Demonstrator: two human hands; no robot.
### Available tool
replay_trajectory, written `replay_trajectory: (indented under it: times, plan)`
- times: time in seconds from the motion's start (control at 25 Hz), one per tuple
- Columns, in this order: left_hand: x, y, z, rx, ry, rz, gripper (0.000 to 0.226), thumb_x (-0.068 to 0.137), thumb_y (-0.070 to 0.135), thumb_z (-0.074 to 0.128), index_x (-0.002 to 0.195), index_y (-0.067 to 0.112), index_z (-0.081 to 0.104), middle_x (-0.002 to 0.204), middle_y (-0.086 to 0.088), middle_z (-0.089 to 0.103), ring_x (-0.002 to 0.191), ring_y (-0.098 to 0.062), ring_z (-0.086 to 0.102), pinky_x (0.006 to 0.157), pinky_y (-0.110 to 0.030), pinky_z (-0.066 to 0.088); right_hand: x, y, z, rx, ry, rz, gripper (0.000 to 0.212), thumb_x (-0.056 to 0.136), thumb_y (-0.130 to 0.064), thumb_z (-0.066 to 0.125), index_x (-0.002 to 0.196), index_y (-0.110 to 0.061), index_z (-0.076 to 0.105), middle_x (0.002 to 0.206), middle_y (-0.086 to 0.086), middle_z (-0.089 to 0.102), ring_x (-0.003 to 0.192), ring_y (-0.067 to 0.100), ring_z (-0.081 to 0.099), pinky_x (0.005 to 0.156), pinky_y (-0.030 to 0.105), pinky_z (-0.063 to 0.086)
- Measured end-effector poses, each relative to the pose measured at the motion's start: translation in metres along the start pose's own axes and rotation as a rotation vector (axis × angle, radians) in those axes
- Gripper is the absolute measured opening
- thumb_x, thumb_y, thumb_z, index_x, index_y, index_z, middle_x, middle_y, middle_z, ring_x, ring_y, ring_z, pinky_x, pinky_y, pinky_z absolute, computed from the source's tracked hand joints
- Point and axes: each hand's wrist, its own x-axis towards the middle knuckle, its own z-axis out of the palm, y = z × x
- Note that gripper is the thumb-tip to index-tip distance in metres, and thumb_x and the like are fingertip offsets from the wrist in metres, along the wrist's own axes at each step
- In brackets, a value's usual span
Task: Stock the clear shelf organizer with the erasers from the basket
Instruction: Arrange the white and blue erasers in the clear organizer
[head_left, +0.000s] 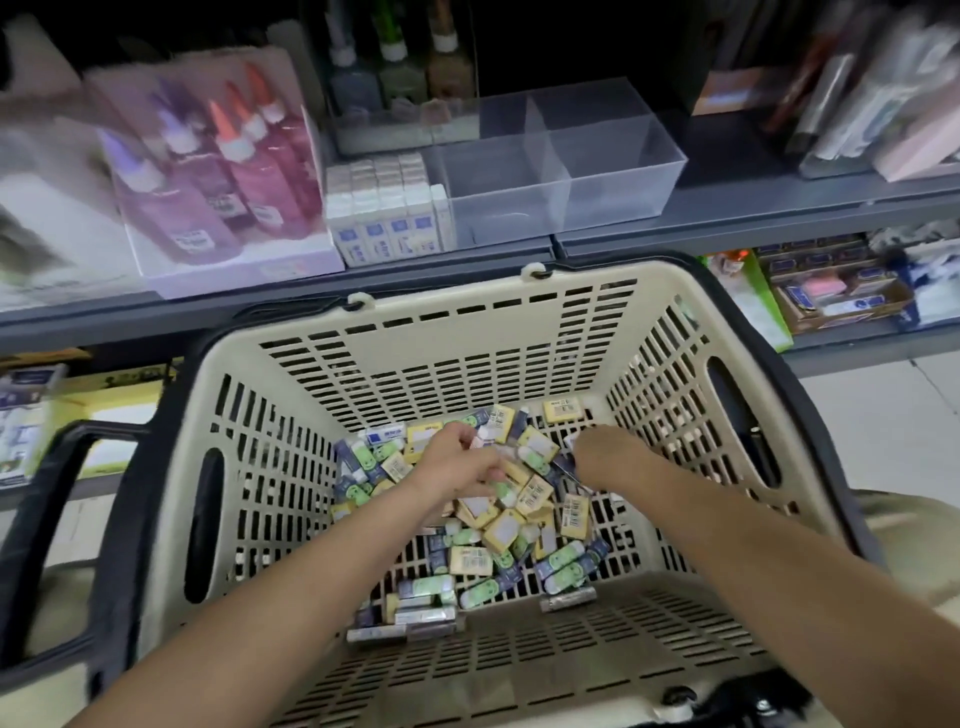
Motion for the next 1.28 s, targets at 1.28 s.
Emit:
replay_trajectory:
  times: [1.28]
  plan:
    - [0.001, -0.001, -0.02, -0.31, -0.218, -0.222, 0.038, 0.083, 0.003, 0.064, 0.117, 0.002, 0.047, 0.094, -0.012, 0.073, 0.088, -0.025, 0.07, 0.059, -0.031, 0.057, 0.003, 0.018, 0.014, 0.29, 0.071, 0.15, 0.012, 0.091, -0.009, 0.047, 0.103, -0.009, 0.05, 0.106, 0.012, 0.061, 0.084, 0.025, 0.065, 0.06, 0.03, 0.051]
